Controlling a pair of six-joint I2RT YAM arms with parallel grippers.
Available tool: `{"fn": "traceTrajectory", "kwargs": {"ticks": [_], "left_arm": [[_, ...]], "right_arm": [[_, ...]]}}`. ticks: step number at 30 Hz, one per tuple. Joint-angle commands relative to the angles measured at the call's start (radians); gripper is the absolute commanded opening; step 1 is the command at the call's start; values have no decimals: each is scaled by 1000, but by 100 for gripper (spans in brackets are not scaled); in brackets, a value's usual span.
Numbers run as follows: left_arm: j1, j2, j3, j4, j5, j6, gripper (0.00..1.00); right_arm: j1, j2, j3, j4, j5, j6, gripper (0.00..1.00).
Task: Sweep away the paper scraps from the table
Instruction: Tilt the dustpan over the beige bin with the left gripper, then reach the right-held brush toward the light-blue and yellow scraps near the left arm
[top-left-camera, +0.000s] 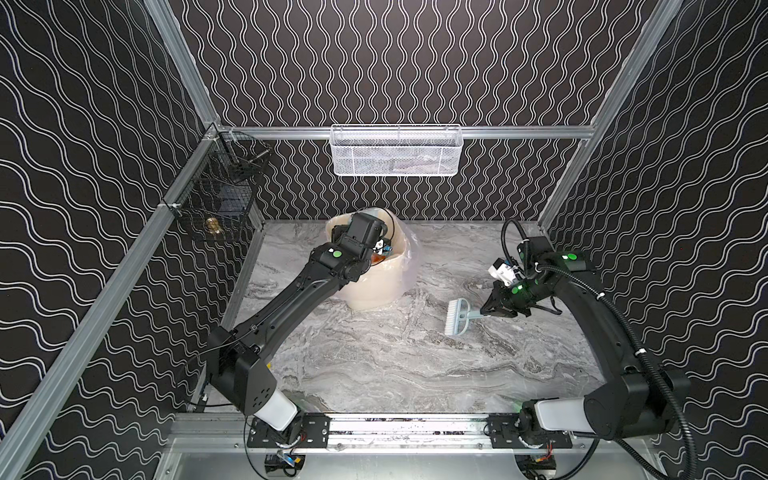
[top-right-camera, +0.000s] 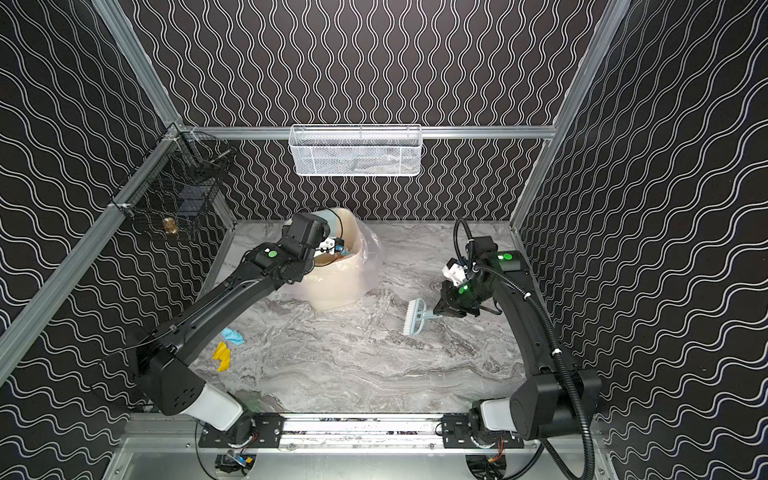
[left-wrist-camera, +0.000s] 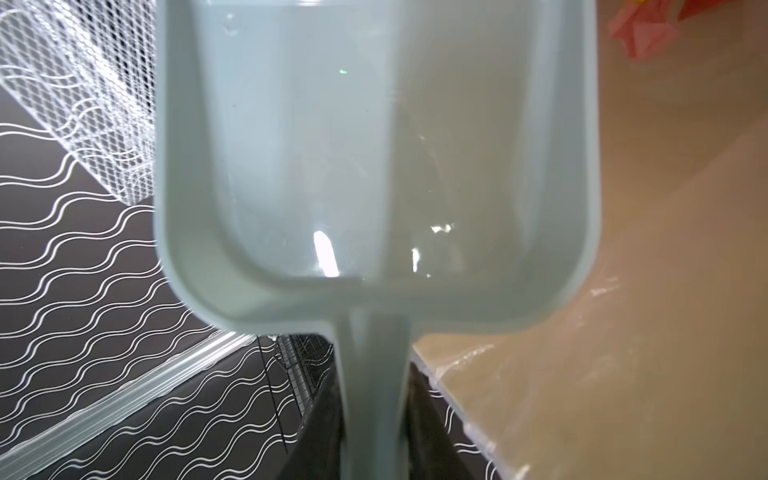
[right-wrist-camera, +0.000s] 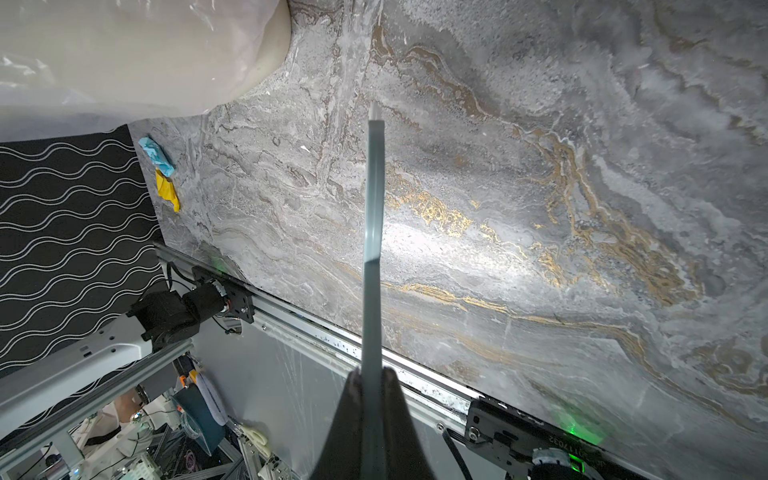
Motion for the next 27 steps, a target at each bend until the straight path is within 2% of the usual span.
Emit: {"fn": "traceTrajectory", "kwargs": {"ticks": [1,5,11,16,19,23,27], "left_arm": [[4,-16,-1,42,-10,7,2],[6,-37,20,5,3,-99,3],[0,-75,117,-185,92,-428,3],[-1,-131,181,-332,227,-682,4],[-1,-182,182,-409,332,-836,4],[-3,-266,120,-468,475,-1018,4],[-3,-341,60,-507,534,-1111,5]], "right_arm": [[0,3,9,3,-16,-3,0],[0,-6,-5,11,-17,4,0],[5,-25,-29,44,-30,33,0],[55,-49,-59,114,-62,92,0],[127,-74,-107,192,-72,167,0],[277,-98,-177,335,-72,307,0],[442,-111,-255,515,-79,440,0]]}}
